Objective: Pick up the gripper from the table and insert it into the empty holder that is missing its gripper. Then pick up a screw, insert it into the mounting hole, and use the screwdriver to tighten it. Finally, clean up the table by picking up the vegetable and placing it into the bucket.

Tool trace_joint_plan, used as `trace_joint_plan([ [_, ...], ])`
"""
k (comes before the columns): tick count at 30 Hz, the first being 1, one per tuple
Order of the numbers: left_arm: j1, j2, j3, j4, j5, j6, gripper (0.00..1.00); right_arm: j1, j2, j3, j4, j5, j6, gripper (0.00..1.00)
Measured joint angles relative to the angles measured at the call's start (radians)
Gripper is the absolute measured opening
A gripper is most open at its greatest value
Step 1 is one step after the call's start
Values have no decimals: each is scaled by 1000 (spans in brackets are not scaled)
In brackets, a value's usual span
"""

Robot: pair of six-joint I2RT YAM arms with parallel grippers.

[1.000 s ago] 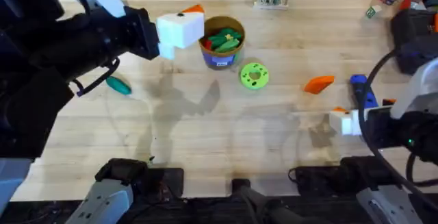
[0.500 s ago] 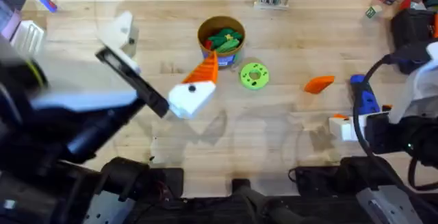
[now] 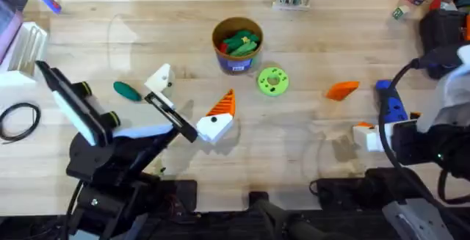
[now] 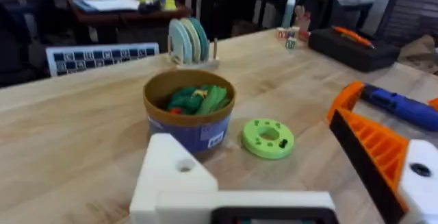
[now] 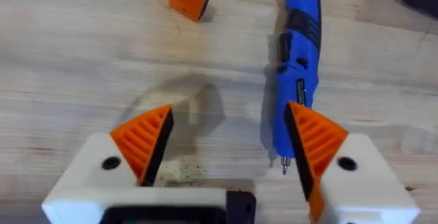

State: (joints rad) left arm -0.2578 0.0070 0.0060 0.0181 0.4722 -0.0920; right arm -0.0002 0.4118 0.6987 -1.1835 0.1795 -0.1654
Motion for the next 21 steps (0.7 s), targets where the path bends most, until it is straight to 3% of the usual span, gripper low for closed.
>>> trace_joint_plan([
  [4,-2,0,0,-71,3,-21,987,0,0,0,0,0,0,991],
  [21,-2,-1,0,-71,3,-28,986,0,0,0,0,0,0,991],
])
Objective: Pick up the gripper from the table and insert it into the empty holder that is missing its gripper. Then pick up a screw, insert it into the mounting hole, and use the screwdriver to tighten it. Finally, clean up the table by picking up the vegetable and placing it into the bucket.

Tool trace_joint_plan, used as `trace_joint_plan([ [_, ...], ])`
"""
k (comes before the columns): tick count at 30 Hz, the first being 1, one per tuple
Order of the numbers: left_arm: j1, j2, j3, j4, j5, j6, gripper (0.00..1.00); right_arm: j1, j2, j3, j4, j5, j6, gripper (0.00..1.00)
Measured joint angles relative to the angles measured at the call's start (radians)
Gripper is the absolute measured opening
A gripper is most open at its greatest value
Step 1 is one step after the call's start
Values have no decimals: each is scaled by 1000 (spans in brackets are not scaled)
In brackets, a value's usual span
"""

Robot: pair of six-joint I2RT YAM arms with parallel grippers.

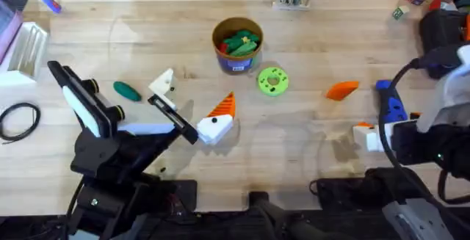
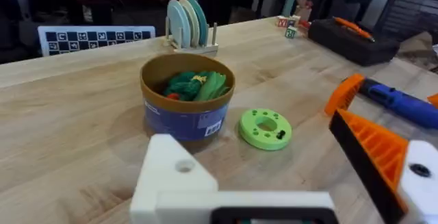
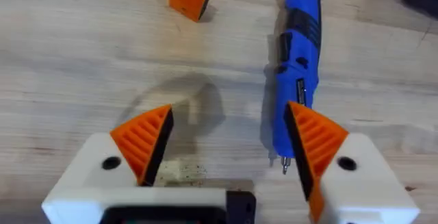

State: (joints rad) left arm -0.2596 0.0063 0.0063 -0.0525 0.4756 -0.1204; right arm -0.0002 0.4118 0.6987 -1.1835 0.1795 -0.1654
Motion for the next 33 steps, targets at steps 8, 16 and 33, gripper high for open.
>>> trace_joint_plan([
  [8,0,0,0,0,0,0,987,0,0,0,0,0,0,994],
  [16,0,0,0,0,0,0,985,0,0,0,0,0,0,992],
  [33,0,0,0,0,0,0,986,0,0,0,417,-178,0,993],
])
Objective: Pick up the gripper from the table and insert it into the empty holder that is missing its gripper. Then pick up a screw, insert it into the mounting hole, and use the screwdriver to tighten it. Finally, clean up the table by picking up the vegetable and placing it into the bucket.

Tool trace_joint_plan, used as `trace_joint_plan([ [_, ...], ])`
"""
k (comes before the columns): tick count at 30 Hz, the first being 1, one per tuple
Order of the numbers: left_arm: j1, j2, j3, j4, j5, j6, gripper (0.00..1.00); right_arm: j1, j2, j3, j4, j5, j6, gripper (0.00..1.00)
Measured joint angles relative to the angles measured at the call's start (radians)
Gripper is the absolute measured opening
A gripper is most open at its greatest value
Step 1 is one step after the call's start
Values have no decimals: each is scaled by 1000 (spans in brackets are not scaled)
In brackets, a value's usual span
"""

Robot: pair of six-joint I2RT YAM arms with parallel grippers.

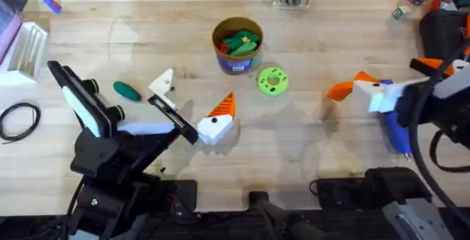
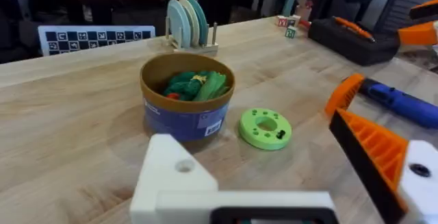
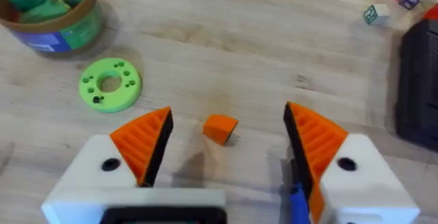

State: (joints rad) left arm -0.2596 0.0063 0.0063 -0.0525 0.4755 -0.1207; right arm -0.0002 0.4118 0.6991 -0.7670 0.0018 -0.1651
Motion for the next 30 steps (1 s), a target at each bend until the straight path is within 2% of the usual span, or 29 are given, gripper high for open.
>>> trace_joint_plan([
  [5,0,0,0,0,4,0,987,0,3,1,14,-31,0,992],
  [8,0,0,0,0,25,0,986,0,55,22,-27,-38,-2,991],
  [12,0,0,0,-1,99,1,986,0,263,121,-140,-45,-44,992],
  [17,0,0,0,-8,237,37,985,1,583,319,-323,-41,-166,991],
  [19,0,0,0,-11,280,46,985,6,687,380,-320,-38,-202,991],
  [24,0,0,1,-16,339,55,986,13,835,434,-304,-11,-270,991],
  [30,0,0,1,-17,358,61,987,13,948,434,-360,85,-357,991],
])
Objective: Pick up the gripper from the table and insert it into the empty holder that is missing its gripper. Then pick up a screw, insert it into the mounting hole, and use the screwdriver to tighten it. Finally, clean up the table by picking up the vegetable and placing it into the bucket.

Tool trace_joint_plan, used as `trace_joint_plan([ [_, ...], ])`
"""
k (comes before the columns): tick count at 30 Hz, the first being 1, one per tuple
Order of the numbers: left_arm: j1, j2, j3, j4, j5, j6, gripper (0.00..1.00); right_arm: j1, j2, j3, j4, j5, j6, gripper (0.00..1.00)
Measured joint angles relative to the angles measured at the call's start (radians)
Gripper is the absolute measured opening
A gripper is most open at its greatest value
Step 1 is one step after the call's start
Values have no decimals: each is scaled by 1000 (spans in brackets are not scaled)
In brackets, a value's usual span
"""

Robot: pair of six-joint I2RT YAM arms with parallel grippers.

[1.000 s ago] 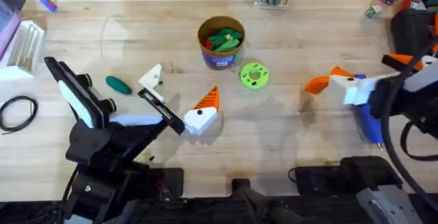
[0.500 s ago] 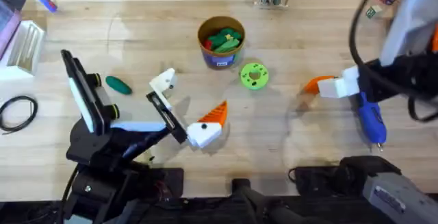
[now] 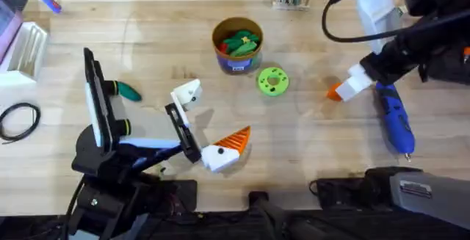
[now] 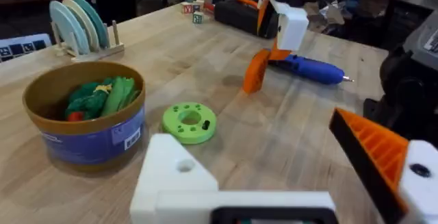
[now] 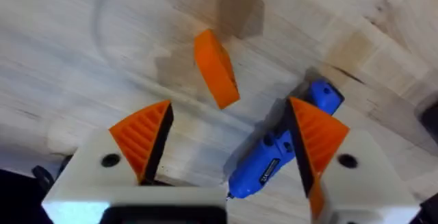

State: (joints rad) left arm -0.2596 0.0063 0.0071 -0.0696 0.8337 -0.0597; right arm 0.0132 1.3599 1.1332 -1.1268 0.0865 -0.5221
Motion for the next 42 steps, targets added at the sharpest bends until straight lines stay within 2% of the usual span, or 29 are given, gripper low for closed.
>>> trace_joint_plan([
  [6,0,0,0,-1,10,0,985,0,48,0,9,29,-26,979],
  [13,0,0,0,-1,12,0,987,2,73,-22,74,25,-33,854],
  [19,0,0,0,-2,12,0,986,2,74,-59,92,10,-32,794],
  [21,0,0,0,-2,12,0,986,3,74,-72,104,-2,-33,714],
  [22,0,0,0,-2,12,0,986,9,74,-77,107,-8,-33,606],
  [25,0,0,0,-2,12,0,986,13,74,-77,107,-12,-33,475],
  [26,0,0,0,-2,12,0,986,13,74,-77,107,-13,-33,395],
  [29,0,0,0,-2,12,0,985,13,74,-77,112,-14,-32,55],
  [30,0,0,0,-2,12,0,986,14,73,-77,113,-15,-32,20],
  [35,0,0,0,-2,12,0,986,33,9,-84,109,-17,-32,13],
  [39,0,0,0,-2,12,0,987,41,-164,-84,105,-40,10,12],
  [42,0,0,0,-2,12,0,986,37,-307,-84,102,-161,74,11],
])
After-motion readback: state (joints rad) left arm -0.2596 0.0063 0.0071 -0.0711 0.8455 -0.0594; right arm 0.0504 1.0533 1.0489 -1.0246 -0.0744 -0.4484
